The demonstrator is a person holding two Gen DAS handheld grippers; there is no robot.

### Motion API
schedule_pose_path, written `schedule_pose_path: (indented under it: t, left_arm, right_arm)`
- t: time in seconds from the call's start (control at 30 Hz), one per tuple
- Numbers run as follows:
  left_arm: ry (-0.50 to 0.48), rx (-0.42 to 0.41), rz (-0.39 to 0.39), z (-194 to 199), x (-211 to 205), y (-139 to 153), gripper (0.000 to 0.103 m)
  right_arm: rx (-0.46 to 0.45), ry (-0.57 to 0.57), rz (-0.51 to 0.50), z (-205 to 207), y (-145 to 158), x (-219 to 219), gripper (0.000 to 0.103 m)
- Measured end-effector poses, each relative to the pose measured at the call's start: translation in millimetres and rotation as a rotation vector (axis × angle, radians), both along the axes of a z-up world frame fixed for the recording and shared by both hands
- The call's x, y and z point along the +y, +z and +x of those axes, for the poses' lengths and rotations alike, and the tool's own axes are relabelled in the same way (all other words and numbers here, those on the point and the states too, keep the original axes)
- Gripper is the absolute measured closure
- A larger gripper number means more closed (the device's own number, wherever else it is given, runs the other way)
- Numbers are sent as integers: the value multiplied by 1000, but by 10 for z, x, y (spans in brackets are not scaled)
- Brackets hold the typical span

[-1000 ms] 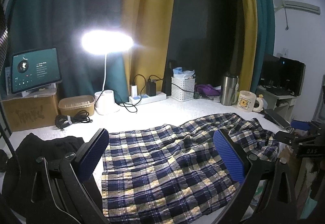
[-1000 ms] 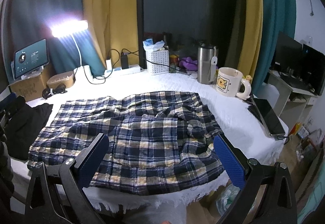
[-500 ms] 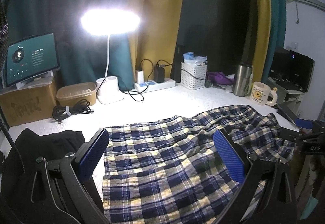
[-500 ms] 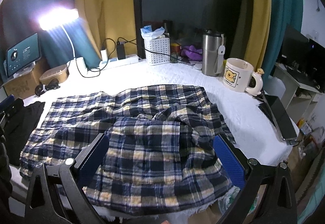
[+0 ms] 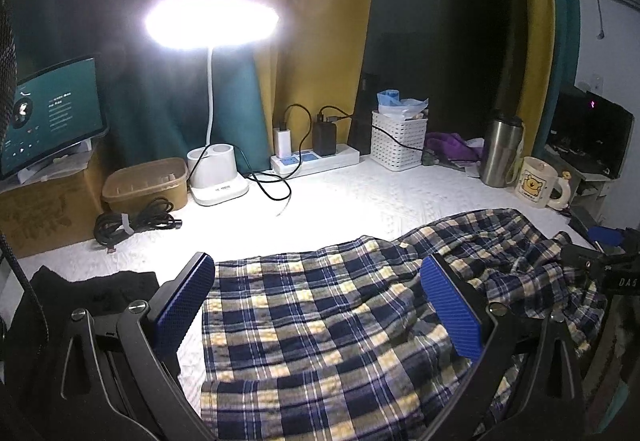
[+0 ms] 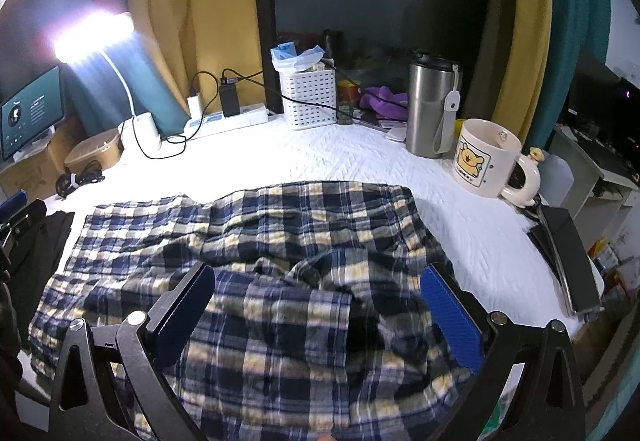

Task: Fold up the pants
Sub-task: 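Lower the left tool to the pants waistband and close on it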

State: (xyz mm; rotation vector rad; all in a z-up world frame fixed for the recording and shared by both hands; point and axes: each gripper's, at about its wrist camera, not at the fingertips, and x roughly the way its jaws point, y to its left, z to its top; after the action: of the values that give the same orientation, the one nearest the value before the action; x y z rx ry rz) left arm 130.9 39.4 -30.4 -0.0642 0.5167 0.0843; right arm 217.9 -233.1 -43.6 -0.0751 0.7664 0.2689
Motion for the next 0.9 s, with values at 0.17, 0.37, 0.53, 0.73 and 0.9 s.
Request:
schedule_pose_path:
  t: [0.17, 0.37, 0.53, 0.73, 0.9]
  left_arm:
    - [10, 25, 6, 188, 16, -15, 1]
    - [27, 57, 1, 414, 57, -71, 1]
    - [31, 97, 5, 644, 98, -155, 1]
    - [42, 150, -6, 899, 195, -303, 1]
    - [59, 209, -9, 1091, 304, -476, 1]
  right_arm:
    - [15, 6, 1, 236, -36, 2, 0]
    - [32, 6, -4, 518, -95, -19, 0]
    - [55, 0, -12, 739, -182, -40, 0]
    - [84, -7, -24, 986, -301, -65, 0]
    - [107, -14, -43, 1193, -409, -96, 0]
